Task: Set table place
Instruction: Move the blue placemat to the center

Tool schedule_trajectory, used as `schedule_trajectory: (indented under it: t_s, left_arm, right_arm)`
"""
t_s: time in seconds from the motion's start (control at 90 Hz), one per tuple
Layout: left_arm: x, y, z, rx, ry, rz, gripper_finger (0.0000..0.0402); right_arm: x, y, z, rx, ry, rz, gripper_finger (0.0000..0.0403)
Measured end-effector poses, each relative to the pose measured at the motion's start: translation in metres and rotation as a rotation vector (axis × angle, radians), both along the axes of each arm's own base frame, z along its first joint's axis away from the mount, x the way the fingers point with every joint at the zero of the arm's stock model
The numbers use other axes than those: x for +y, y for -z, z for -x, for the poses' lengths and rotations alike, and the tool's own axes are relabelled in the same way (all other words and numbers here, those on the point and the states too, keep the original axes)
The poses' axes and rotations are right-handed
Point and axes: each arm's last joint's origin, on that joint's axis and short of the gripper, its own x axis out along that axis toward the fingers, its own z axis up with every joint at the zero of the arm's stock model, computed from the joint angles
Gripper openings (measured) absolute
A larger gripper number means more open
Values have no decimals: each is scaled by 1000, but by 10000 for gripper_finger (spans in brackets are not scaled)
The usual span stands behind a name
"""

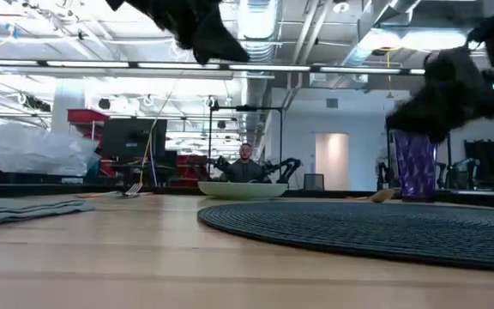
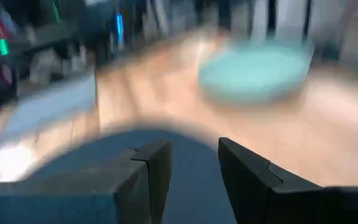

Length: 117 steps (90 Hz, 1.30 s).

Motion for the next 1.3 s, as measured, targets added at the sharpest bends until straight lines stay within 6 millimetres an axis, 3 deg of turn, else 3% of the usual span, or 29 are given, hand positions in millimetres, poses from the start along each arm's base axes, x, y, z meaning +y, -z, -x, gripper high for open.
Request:
schedule_trajectory:
  t_s: [0.178, 0.289, 0.356, 0.522, 0.667, 0.833, 1.122, 1.3]
  left_arm:
    - [-3, -13, 11, -28, -11, -12, 0]
    - [-3, -16, 13, -44, -21, -15, 0]
    - [-4, -14, 13, -30, -19, -4, 0]
    - [-12, -14, 13, -27, 7, -6, 0]
    - [-16, -14, 14, -26, 20, -11, 0]
    - [-16, -14, 14, -26, 12, -6, 0]
    - [-19, -15, 13, -42, 14, 6, 0]
    - [-23, -17, 12, -58, 34, -7, 0]
  right_arm:
    - [17, -31, -7, 359, -92, -104, 75]
    - [28, -71, -24, 309, -172, -20, 54]
    - [31, -80, -32, 314, -190, 33, 46]
    - [28, -55, -45, 418, -170, 83, 23]
    - [26, -25, -52, 439, -204, 10, 3]
    - [26, -13, -57, 441, -242, -32, 1]
    - [31, -9, -65, 414, -262, -90, 0]
    - [37, 5, -66, 511, -332, -248, 0]
